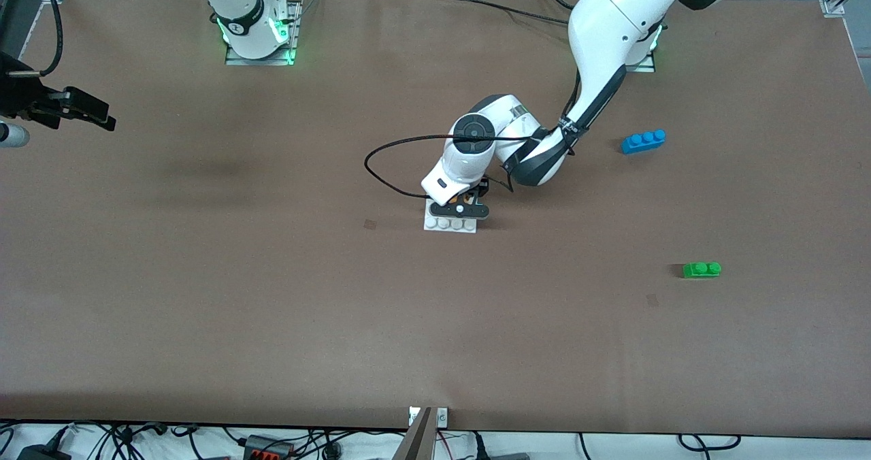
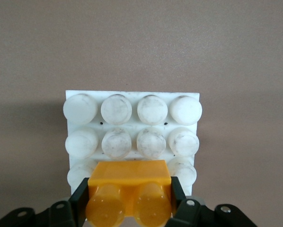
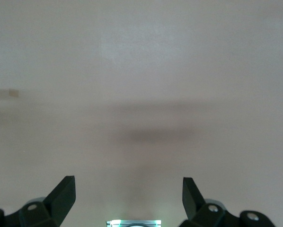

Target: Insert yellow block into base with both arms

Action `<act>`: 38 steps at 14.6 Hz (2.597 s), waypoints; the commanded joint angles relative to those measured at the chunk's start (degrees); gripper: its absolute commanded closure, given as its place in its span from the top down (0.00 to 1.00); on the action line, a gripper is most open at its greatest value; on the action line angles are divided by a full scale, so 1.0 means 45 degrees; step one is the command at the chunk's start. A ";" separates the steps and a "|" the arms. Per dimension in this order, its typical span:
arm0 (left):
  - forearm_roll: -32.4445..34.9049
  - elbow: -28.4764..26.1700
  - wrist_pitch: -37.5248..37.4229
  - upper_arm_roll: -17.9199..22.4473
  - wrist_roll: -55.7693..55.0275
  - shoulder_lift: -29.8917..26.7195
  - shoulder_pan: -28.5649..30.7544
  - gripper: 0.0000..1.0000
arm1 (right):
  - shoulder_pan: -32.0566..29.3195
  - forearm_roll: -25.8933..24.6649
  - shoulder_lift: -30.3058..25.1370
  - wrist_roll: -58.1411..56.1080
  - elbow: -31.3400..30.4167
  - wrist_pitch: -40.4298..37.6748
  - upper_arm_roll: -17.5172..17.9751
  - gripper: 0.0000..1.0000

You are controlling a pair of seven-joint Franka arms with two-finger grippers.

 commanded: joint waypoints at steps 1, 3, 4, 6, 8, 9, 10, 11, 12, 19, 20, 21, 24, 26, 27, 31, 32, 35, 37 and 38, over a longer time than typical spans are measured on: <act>0.0502 0.0019 -0.0180 -0.0064 -0.0668 0.0126 0.0015 1.00 | 0.0014 0.0209 0.0005 0.0174 0.0199 -0.0232 0.0055 1.00; 0.0502 0.0039 -0.0432 -0.0354 -0.0807 0.0010 0.0170 1.00 | 0.0014 0.0209 0.0005 0.0174 0.0200 -0.0232 0.0055 1.00; 0.0502 0.0116 -0.0801 -0.0434 -0.0787 -0.0088 0.0229 1.00 | 0.0014 0.0209 0.0005 0.0174 0.0219 -0.0232 0.0055 1.00; 0.0483 0.0214 -0.1312 -0.0629 -0.0670 -0.0380 0.0501 1.00 | 0.0014 0.0209 0.0005 0.0174 0.0199 -0.0232 0.0075 1.00; 0.0483 0.0234 -0.1332 -0.0824 -0.0670 -0.0460 0.0833 1.00 | 0.0014 0.0209 0.0005 0.0174 0.0199 -0.0232 0.0075 1.00; 0.0483 0.0234 -0.1332 -0.0864 -0.0631 -0.0498 0.1009 1.00 | 0.0014 0.0209 0.0005 0.0174 0.0199 -0.0232 0.0055 1.00; 0.0483 0.0234 -0.1332 -0.0864 -0.0631 -0.0595 0.1107 1.00 | 0.0014 0.0209 0.0005 0.0174 0.0199 -0.0232 0.0075 1.00; 0.0483 0.0253 -0.1371 -0.0864 -0.0631 -0.0654 0.1224 1.00 | 0.0033 0.0209 0.0005 0.0174 0.0199 -0.0232 0.0075 1.00; 0.0483 0.0234 -0.1391 -0.0864 -0.0631 -0.0752 0.1303 1.00 | 0.0034 0.0209 0.0005 0.0174 0.0219 -0.0232 0.0075 1.00; 0.0444 0.0214 -0.3246 -0.0689 0.1205 -0.1963 0.2258 1.00 | 0.0112 0.0209 0.0005 0.0174 0.0219 -0.0232 0.0075 1.00; 0.0463 0.0176 -0.3305 -0.0689 0.1592 -0.2080 0.2570 1.00 | 0.0150 0.0209 0.0005 0.0174 0.0219 -0.0232 0.0075 1.00; 0.0386 0.0214 -0.3634 -0.0689 0.2427 -0.2274 0.2670 1.00 | 0.0170 0.0209 0.0005 0.0174 0.0219 -0.0232 0.0075 1.00; 0.0268 0.0234 -0.4746 0.0012 0.4361 -0.2937 0.2865 1.00 | 0.0151 0.0209 0.0005 0.0174 0.0219 -0.0232 0.0055 1.00; -0.0042 0.0234 -0.5450 0.0364 0.5633 -0.3523 0.3080 1.00 | 0.0170 0.0209 0.0005 0.0174 0.0219 -0.0232 0.0075 1.00; -0.0547 0.0234 -0.5821 0.0850 0.6199 -0.3971 0.3100 1.00 | 0.0170 0.0209 0.0005 0.0174 0.0219 -0.0232 0.0075 1.00; -0.1840 0.0214 -0.7167 0.2668 0.8275 -0.5417 0.3081 1.00 | 0.0170 0.0209 0.0005 0.0174 0.0219 -0.0232 0.0075 1.00; -0.1841 0.0214 -0.7559 0.2845 0.8256 -0.5865 0.3100 1.00 | 0.0170 0.0209 0.0005 0.0174 0.0219 -0.0232 0.0075 1.00; -0.2463 0.0214 -0.8867 0.3937 0.8412 -0.7155 0.3100 1.00 | 0.0190 0.0209 0.0005 0.0174 0.0219 -0.0232 0.0075 1.00; -0.2719 0.0214 -0.9339 0.4602 0.8509 -0.7898 0.3100 1.00 | 0.0190 0.0209 0.0005 0.0174 0.0219 -0.0232 0.0075 1.00; -0.2759 0.0234 -0.9456 0.4914 0.8664 -0.8152 0.3120 1.00 | 0.0190 0.0209 0.0005 0.0174 0.0219 -0.0232 0.0075 1.00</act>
